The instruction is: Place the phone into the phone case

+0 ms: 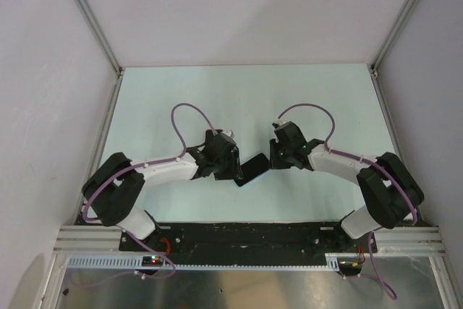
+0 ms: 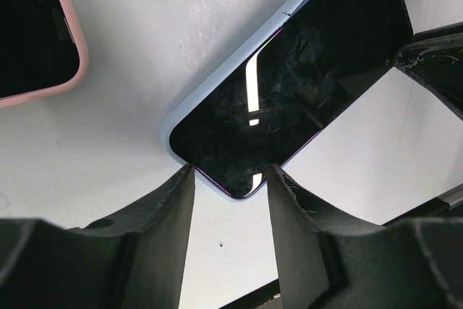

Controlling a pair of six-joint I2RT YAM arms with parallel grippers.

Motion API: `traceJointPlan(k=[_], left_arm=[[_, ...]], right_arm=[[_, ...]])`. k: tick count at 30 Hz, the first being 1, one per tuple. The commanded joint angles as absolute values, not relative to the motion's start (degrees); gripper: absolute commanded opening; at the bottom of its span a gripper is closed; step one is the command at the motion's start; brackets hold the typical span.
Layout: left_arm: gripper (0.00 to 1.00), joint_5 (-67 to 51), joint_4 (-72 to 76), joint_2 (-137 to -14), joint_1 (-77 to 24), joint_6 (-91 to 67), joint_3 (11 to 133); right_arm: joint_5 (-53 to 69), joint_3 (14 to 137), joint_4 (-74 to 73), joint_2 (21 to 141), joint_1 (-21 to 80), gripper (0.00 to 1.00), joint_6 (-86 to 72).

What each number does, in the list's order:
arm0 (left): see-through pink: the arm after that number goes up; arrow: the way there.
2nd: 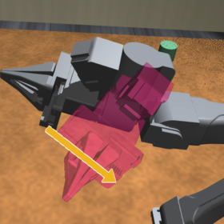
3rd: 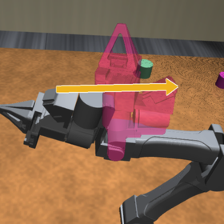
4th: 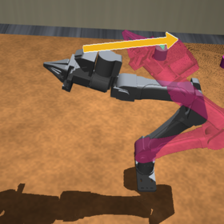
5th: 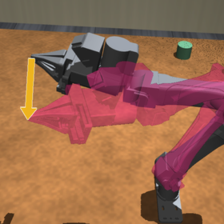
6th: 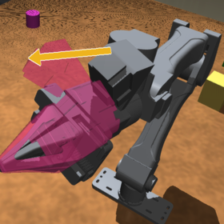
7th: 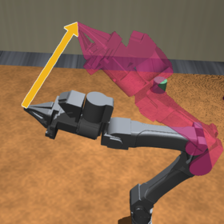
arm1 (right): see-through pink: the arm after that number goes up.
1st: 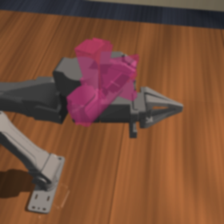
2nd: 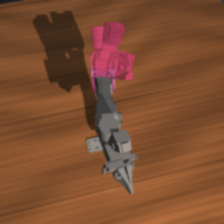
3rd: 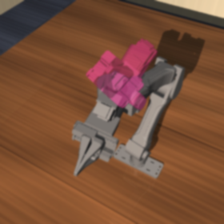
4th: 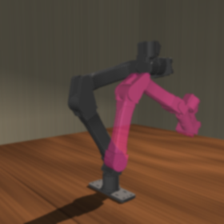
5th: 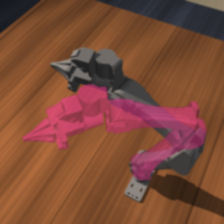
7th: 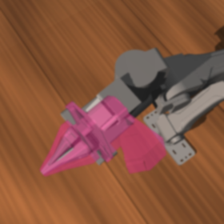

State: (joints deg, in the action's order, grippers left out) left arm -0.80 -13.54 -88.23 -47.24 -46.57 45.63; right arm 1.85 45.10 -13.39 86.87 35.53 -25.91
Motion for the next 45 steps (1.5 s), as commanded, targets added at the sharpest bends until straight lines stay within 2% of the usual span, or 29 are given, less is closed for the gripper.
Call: traceJointPlan(k=[1,17,37,45], left_arm=[[0.49,-0.5,-11.8,-88.3,-47.6,-47.6,44.7],[0.48,-0.2,-11.8,-91.1,-47.6,-47.5,45.2],[0.48,-0.2,-11.8,-92.3,-46.8,-46.7,46.1],[0.48,-0.2,-11.8,-92.7,-46.7,-46.5,46.7]], right_arm=[[0.0,46.3,-12.4,89.0,36.1,0.22,-24.7],[-4.6,46.9,-16.9,94.3,39.8,0.09,-24.9],[-1.3,45.0,-15.4,102.1,42.6,0.04,-27.4],[-5.8,46.7,-19.2,101.8,43.3,0.03,-27.9]])
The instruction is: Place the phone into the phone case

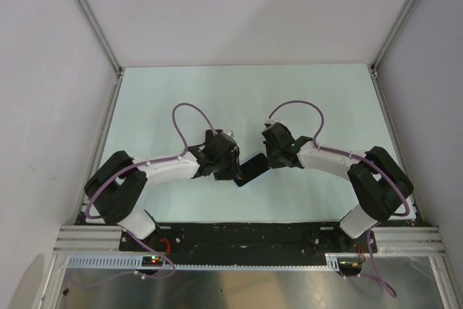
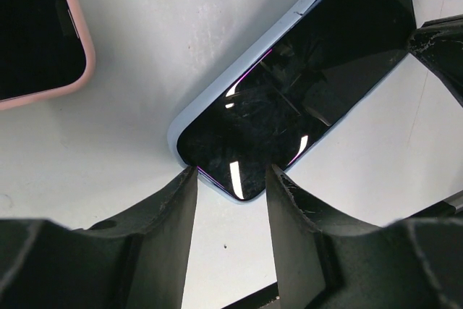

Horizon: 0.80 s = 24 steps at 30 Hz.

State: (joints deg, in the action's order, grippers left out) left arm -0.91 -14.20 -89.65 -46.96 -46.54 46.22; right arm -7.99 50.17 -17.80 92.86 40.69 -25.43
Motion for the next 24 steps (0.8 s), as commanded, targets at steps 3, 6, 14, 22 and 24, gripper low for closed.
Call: traceJointPlan(k=[3,6,14,22,24], left_arm=[[0.48,-0.4,-11.8,-92.5,-46.7,-46.4,46.9],[0.48,-0.4,-11.9,-91.9,-46.7,-46.3,46.9],[0.48,-0.7,-12.4,-88.6,-46.5,-45.2,46.3],[0.48,-0.2,-14.1,-83.6,-48.4,-45.4,45.0],[0.48,-0.2,-14.4,-83.2,-49.9,-46.1,45.1]], right_arm=[[-7.1,48.3,-20.7,101.2,43.3,0.04,-27.5],[-7.5,49.3,-20.5,99.1,43.4,0.10,-27.1],[-3.6,53.5,-16.8,87.6,38.4,0.30,-26.1],[4.3,60.4,-11.4,96.0,32.9,0.29,-25.0],[5.9,61.9,-10.2,98.7,32.5,0.29,-24.4]])
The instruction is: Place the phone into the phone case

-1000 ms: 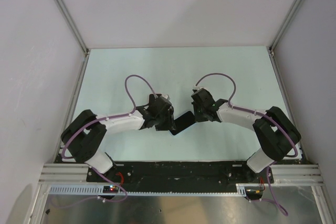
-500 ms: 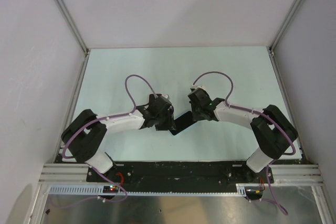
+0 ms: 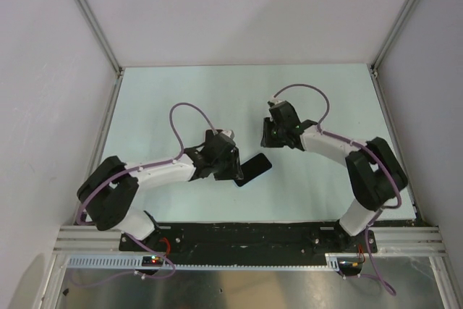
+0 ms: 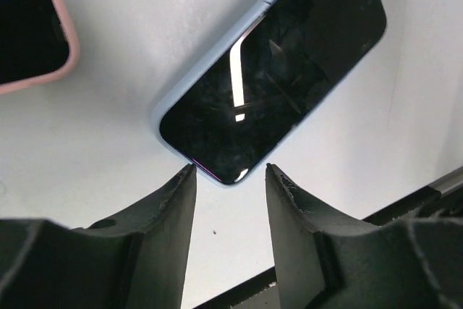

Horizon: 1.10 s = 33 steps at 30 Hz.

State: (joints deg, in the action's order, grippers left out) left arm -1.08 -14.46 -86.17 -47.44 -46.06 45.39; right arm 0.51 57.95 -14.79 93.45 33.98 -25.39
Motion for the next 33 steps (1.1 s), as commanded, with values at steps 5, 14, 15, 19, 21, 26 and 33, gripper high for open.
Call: traceJointPlan(k=[5,14,15,19,21,26,33], left_arm=[[0.48,-0.2,-14.5,-84.0,-53.5,-48.2,46.6],[0.48,-0.8,-13.2,-91.7,-58.1,-49.8,51.3],[0.48,-1.0,-12.9,-92.4,-58.2,-50.0,51.4],[0.48,-0.3,-12.0,-93.7,-58.0,-51.5,49.9],[0.47,1.2,-11.5,-93.8,-57.5,-51.9,48.9],[0.47,3.0,-11.3,-94.3,-55.6,-51.2,47.3],[0.46,4.2,-11.3,-95.6,-50.5,-48.2,46.4]], right_arm=[[8.8,64.8,-8.4,103.8,32.2,0.28,-22.3],[11.2,66.7,-11.6,107.4,32.8,0.26,-18.9],[11.3,66.6,-12.2,107.4,33.2,0.26,-18.5],[10.3,65.6,-14.4,106.7,33.8,0.25,-17.3],[10.7,64.0,-14.5,105.8,33.7,0.25,-17.4],[10.6,59.9,-14.8,102.7,33.7,0.25,-18.1],[8.8,51.5,-14.6,97.1,33.2,0.24,-21.0]])
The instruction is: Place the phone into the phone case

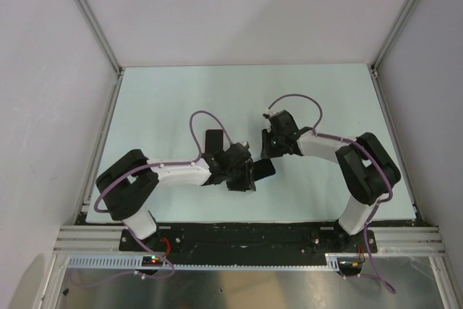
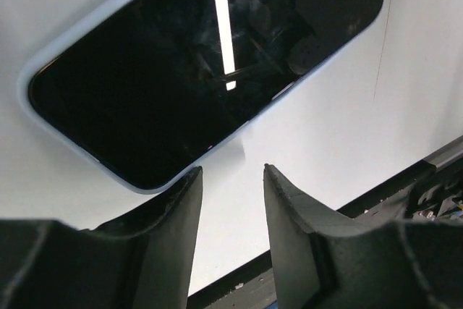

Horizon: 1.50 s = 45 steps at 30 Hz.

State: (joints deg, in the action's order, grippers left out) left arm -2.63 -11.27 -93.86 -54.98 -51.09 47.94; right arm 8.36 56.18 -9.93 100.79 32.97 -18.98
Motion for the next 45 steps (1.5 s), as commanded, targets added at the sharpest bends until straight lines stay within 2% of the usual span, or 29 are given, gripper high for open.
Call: traceJointPlan(k=[1,19,37,45], left_arm=[[0.46,4.2,-11.3,-95.9,-50.0,-47.8,46.6],[0.46,5.7,-13.3,-103.7,-41.6,-43.3,56.5],[0.46,5.3,-16.8,-105.6,-35.8,-38.7,62.5],[0.46,3.7,-16.7,-98.8,-37.4,-38.0,59.2]], right_arm=[[8.4,50.2,-14.5,96.1,33.0,0.24,-21.5],[6.9,36.6,-11.0,84.6,31.6,0.24,-30.9],[7.5,36.1,-9.2,83.3,34.7,0.24,-34.3],[4.6,36.1,-9.8,79.3,32.4,0.25,-34.2]])
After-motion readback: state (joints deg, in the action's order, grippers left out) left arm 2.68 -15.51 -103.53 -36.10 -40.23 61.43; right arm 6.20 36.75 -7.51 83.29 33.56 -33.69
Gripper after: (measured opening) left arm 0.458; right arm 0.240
